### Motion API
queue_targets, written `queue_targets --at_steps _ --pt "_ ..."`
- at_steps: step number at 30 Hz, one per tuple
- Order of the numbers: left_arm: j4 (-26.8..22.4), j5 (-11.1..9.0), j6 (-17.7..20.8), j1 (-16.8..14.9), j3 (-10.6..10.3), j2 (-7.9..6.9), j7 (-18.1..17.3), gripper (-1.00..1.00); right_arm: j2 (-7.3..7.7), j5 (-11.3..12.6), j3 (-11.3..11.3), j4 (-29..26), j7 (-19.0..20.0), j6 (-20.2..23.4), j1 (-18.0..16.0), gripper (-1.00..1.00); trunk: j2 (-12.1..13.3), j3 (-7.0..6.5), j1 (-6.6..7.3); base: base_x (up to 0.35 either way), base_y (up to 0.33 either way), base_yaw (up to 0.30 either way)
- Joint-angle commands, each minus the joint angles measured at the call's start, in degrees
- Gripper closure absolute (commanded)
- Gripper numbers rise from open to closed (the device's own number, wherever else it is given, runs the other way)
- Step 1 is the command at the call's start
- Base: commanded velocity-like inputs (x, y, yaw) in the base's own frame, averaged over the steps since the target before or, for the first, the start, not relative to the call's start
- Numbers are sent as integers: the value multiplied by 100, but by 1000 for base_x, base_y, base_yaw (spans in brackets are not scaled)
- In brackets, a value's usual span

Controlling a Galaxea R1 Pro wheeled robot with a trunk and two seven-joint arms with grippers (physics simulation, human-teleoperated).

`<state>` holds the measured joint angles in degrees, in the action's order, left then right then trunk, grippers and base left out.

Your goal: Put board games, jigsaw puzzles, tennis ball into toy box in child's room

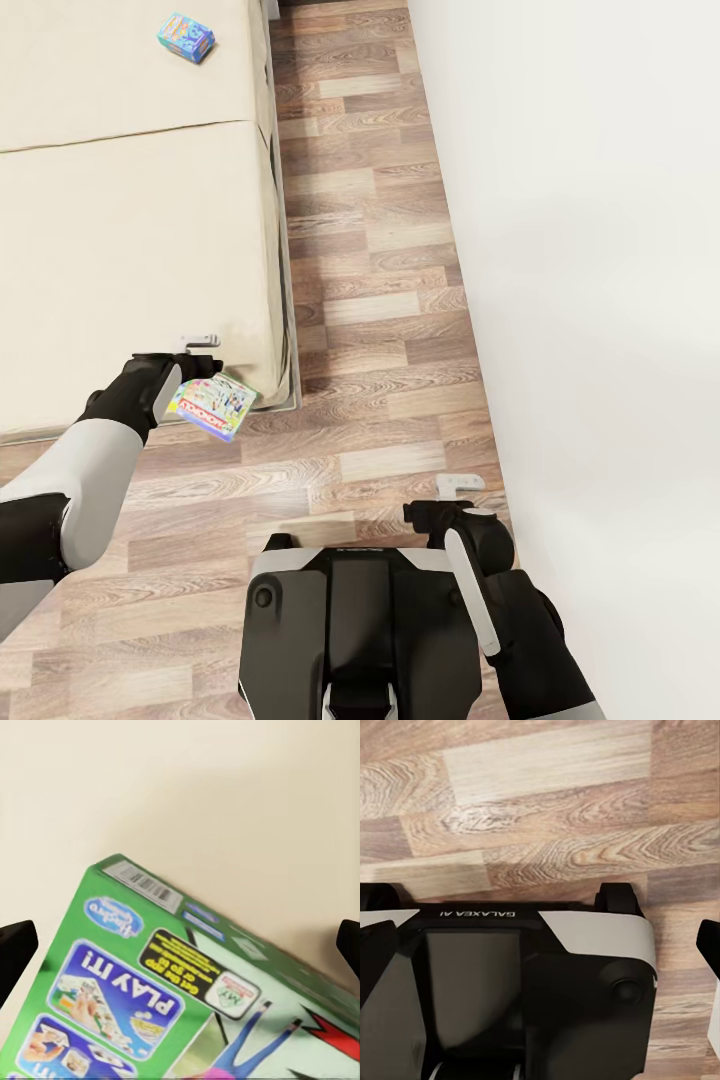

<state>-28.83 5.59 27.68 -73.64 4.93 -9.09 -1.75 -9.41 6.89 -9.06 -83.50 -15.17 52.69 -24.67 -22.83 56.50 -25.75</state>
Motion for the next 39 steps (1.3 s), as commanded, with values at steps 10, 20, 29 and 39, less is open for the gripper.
queue_targets --at_steps 10,20,29,39 --pt "-8 56 27 -1 50 1 -18 -100 0 57 -8 34 -66 -12 -2 -100 -9 6 -4 0 0 0" --pt "-47 -6 41 -15 137 -272 -24 -100 0 58 -8 53 -58 -13 -2 -100 -9 6 -4 0 0 0" --pt "-276 -39 71 -27 151 -462 -60 -100 0 58 -8 67 -56 -13 -2 -100 -9 6 -4 0 0 0" --pt "-531 -49 262 -27 251 -673 -438 -100 0 58 -8 71 -56 -13 -2 -100 -9 6 -4 0 0 0"
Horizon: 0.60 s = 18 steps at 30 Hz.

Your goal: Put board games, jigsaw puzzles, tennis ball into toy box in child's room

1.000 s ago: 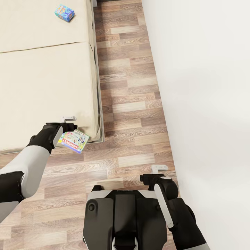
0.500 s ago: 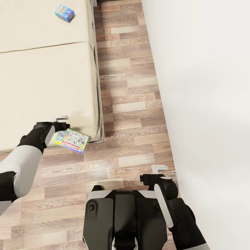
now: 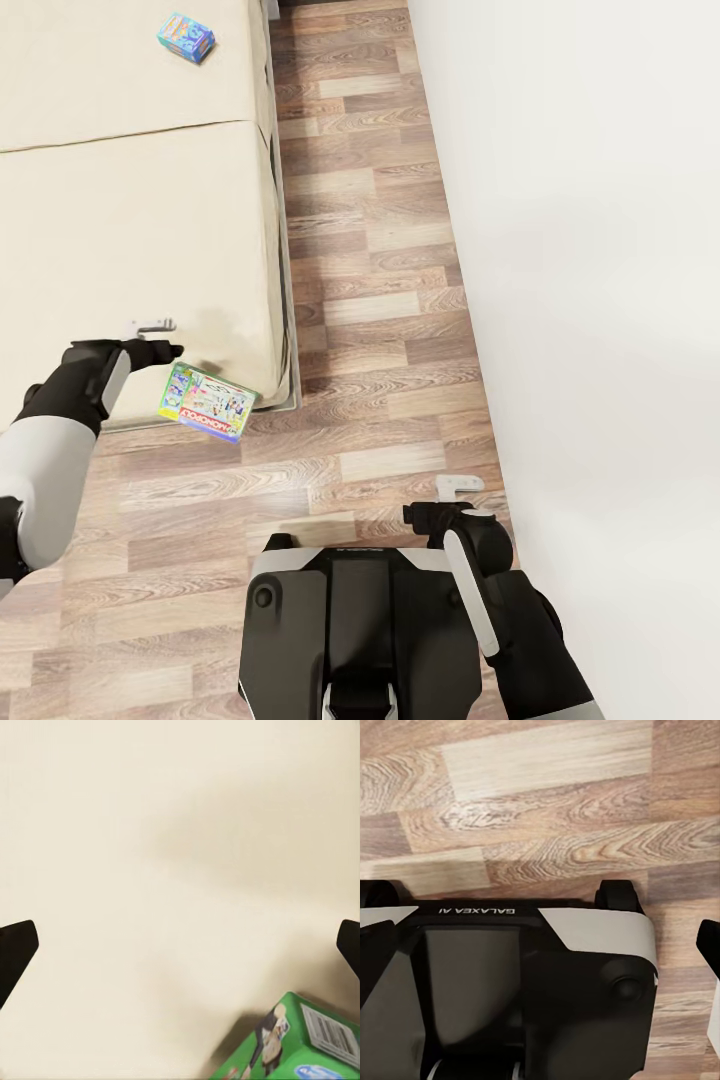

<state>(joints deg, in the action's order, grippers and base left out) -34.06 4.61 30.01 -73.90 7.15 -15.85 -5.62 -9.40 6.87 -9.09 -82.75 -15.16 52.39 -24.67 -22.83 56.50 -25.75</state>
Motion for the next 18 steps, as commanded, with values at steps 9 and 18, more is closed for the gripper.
queue_targets --at_steps 9,18 --pt "-130 49 113 -1 56 -123 -118 -100 0 60 -5 -5 -58 17 -3 -100 -9 6 -4 0 0 0" --pt "-192 44 381 -1 224 -337 -336 -100 0 60 -5 -5 -53 17 -3 -100 -9 6 -4 0 0 0"
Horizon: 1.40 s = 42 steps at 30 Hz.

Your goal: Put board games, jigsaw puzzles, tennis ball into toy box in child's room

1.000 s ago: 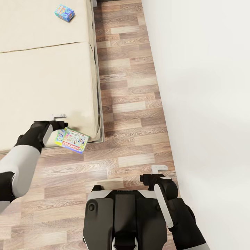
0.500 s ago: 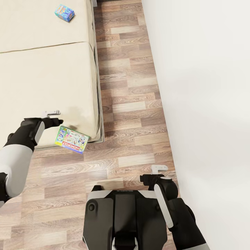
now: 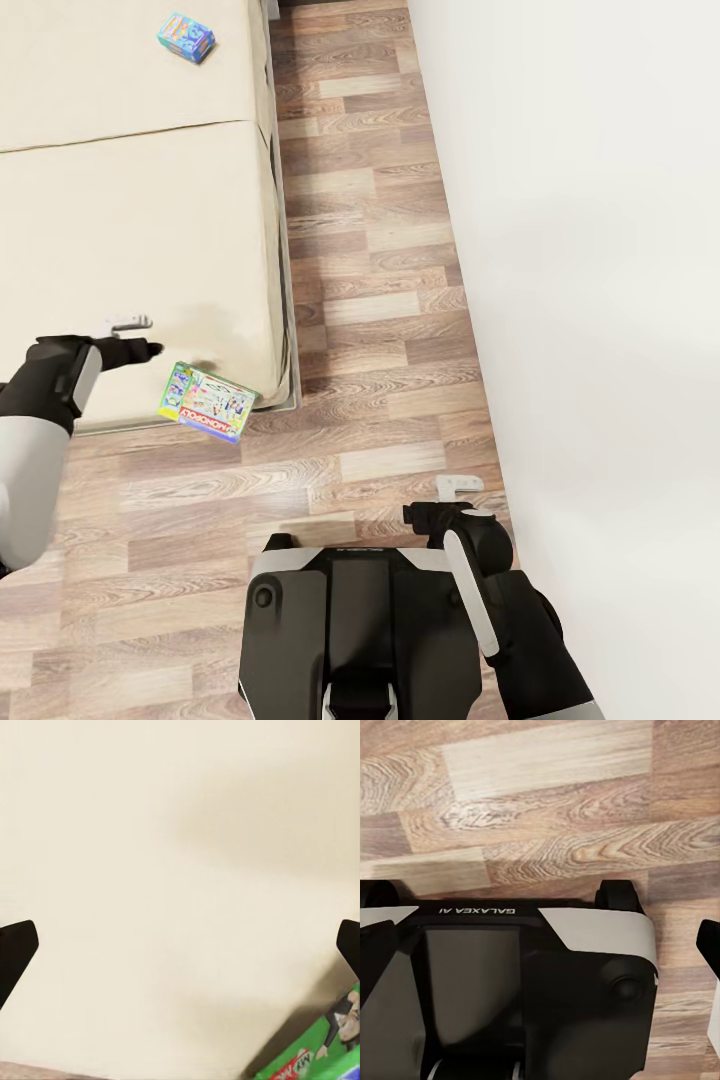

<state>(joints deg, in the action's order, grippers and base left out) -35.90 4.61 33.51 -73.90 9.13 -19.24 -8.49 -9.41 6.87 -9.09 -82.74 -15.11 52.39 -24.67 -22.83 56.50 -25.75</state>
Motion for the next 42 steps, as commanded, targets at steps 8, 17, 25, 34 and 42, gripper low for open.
queue_targets --at_steps 8,17,25,34,42 --pt "-13 54 621 2 286 -553 -1188 -100 0 60 -5 -5 -54 17 -3 -100 -9 6 -4 0 0 0" --pt "38 62 1116 33 327 -1789 -3534 -100 17 81 8 -8 -53 17 -3 -100 -9 6 -4 0 0 0" --pt "604 92 1133 372 331 -2478 -5430 -100 7 86 7 -15 -46 5 2 -100 -9 6 -4 0 0 0" --pt "1717 77 398 735 326 -2588 -6017 -100 1 93 4 -22 182 -97 27 -100 -9 6 -4 0 0 0" --pt "2718 105 -233 805 328 -2668 -6952 -100 25 96 45 -144 834 -91 32 -100 -9 6 -4 0 0 0"
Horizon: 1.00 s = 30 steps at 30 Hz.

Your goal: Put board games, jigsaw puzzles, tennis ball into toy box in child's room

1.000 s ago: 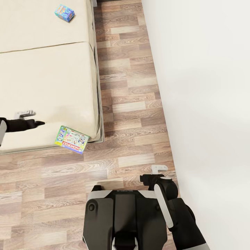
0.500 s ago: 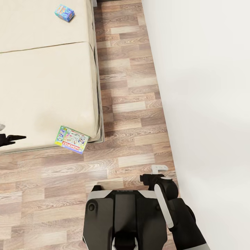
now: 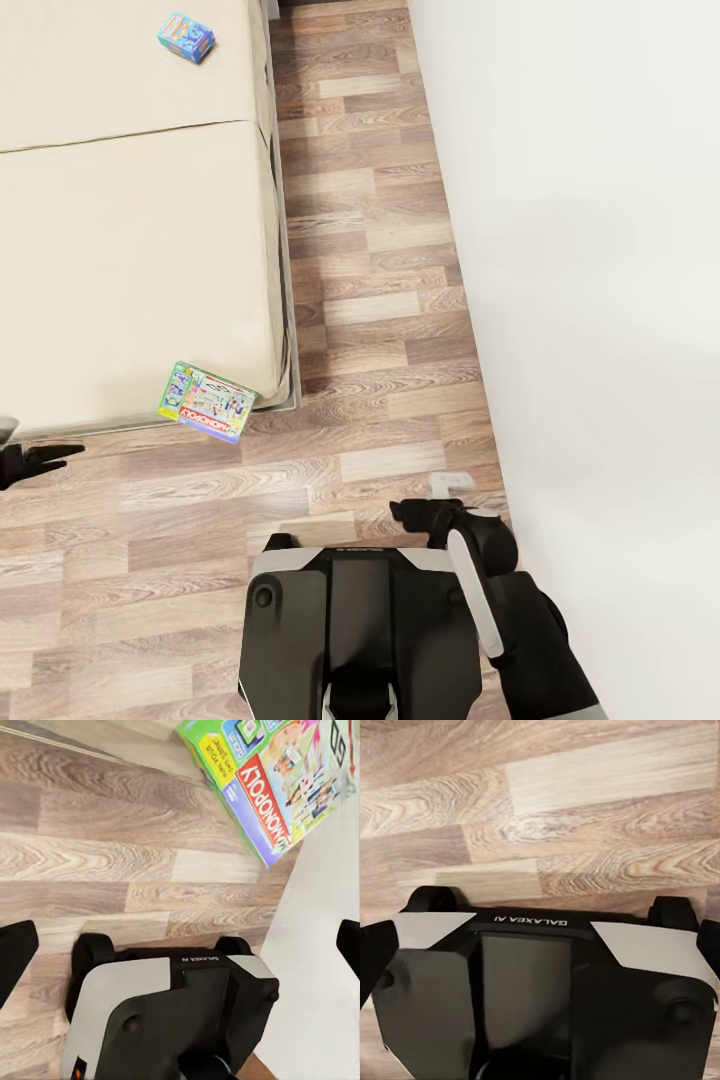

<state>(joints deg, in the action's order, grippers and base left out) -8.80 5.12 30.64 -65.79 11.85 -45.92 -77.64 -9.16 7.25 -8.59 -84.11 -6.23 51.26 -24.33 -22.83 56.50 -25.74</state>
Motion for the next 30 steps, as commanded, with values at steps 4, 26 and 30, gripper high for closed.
queue_targets --at_steps 4,26,30 --pt "530 66 -464 55 50 -28 -561 -100 19 122 13 -136 247 34 -12 -100 -9 0 -4 0 0 0" --pt "935 76 -954 687 19 41 -971 -100 60 498 8 -240 461 -21 -20 -100 -9 -181 -4 0 0 0" --pt "934 82 -958 721 19 86 -969 -100 62 503 11 -235 461 -22 -20 -100 -9 -218 -4 0 0 0"
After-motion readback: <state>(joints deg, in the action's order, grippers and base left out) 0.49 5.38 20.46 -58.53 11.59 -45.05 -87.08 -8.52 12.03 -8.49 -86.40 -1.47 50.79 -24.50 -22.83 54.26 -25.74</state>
